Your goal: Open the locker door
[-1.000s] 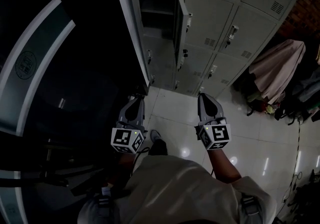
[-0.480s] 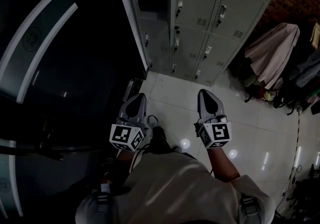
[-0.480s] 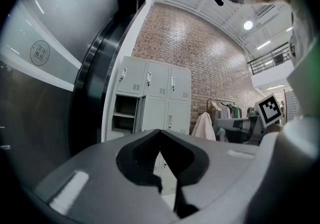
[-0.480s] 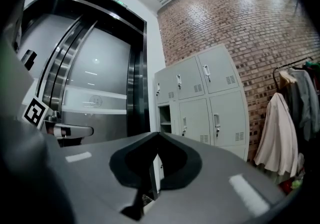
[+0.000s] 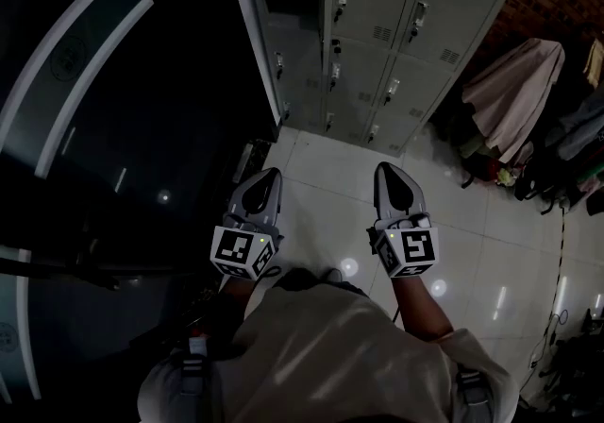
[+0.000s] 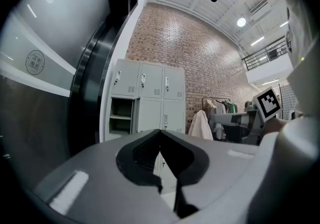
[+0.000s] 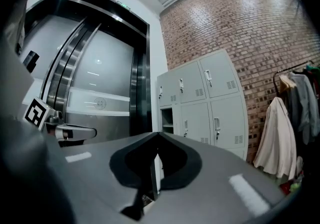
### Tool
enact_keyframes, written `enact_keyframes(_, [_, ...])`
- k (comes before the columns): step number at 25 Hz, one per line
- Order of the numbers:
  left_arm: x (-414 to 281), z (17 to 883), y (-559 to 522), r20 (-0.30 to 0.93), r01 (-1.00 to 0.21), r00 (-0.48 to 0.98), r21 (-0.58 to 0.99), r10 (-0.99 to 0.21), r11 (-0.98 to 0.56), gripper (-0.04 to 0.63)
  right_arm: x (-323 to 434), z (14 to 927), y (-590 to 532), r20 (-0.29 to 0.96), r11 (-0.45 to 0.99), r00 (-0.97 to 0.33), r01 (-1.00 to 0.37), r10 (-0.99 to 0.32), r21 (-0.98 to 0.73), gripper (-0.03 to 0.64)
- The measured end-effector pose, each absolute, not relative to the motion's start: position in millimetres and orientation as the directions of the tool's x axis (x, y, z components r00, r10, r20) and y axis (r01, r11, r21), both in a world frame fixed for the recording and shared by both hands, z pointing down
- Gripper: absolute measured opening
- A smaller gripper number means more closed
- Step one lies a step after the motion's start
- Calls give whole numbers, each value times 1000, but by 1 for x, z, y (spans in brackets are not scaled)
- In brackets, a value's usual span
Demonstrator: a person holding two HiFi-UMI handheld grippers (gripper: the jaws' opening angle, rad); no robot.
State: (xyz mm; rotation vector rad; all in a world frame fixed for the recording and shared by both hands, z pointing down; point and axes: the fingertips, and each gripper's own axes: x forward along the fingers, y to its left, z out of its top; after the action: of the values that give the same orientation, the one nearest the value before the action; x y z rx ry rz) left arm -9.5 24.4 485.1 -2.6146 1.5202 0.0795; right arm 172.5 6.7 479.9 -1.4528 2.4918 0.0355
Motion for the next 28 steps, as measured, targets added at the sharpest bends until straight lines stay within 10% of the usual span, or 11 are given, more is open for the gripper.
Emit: enact_keyframes(28, [-39, 461, 27, -116, -831, 556, -63, -823, -552, 0, 117, 463, 20, -210, 471, -436, -867, -875, -161, 0])
